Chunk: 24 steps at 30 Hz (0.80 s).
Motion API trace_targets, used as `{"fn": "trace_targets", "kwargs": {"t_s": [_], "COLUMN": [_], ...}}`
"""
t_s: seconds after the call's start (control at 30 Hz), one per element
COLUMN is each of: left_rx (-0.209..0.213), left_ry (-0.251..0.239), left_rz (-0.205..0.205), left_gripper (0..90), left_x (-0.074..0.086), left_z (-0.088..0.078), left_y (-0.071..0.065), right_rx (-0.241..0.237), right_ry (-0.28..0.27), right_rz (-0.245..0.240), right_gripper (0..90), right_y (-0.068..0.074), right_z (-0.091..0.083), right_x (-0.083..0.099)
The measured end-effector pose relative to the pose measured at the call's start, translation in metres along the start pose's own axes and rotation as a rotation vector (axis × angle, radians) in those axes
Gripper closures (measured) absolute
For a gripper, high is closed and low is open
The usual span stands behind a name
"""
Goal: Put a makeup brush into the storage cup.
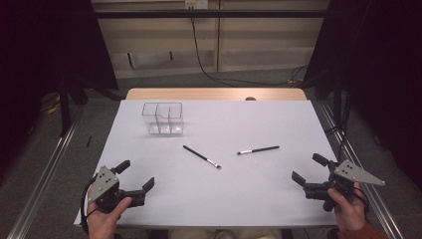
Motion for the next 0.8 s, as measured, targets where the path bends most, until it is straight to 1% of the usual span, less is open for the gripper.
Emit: {"fn": "trace_targets", "kwargs": {"t_s": [0.13, 0.2, 0.27, 0.4, 0.6, 0.67, 0.7, 0.8], "left_rx": [0.000, 0.003, 0.003, 0.009, 0.046, 0.057, 0.067, 0.073], "left_ry": [0.012, 0.024, 0.015, 0.023, 0.023, 0.026, 0.032, 0.051], "left_rz": [-0.001, 0.016, 0.003, 0.000, 0.007, 0.002, 0.007, 0.015], "left_gripper": [2.7, 3.1, 3.5, 3.5, 3.5, 3.4, 3.4, 3.4], "left_x": [0.0012, 0.0018, 0.0012, 0.0017, 0.0003, 0.0006, 0.0004, -0.0001], "left_z": [0.0006, 0.0002, -0.0004, -0.0009, 0.0021, 0.0031, 0.0039, 0.0086], "left_y": [-0.0004, -0.0007, -0.0013, -0.0019, -0.0074, -0.0078, -0.0077, -0.0093], "right_rx": [0.000, -0.004, -0.008, -0.010, -0.002, 0.003, 0.003, 0.004], "right_ry": [0.004, 0.004, 0.007, 0.006, 0.007, 0.004, 0.004, 0.009], "right_rz": [0.005, 0.006, 0.006, 0.008, 0.012, 0.016, 0.013, 0.008], "right_gripper": [0.0, 0.0, 0.0, 0.0, 0.0, 0.0, 0.0, 0.0], "right_y": [0.0001, 0.0003, 0.0008, 0.0015, 0.0017, 0.0022, 0.0023, 0.0033], "right_z": [0.0005, 0.0009, 0.0016, 0.0019, 0.0000, -0.0004, -0.0006, -0.0006], "right_x": [0.0012, 0.0012, 0.0014, 0.0014, 0.0014, 0.0010, 0.0009, 0.0011]}}
Point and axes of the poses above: each handheld gripper's, and its own axes: z roughly forward along the jaws, x roughly out of its underside, y roughly to its left, the point moved 7 cm from there along z, roughly forward along the jaws, and after that the axes turned 10 degrees about -y, right-handed, at the moved point
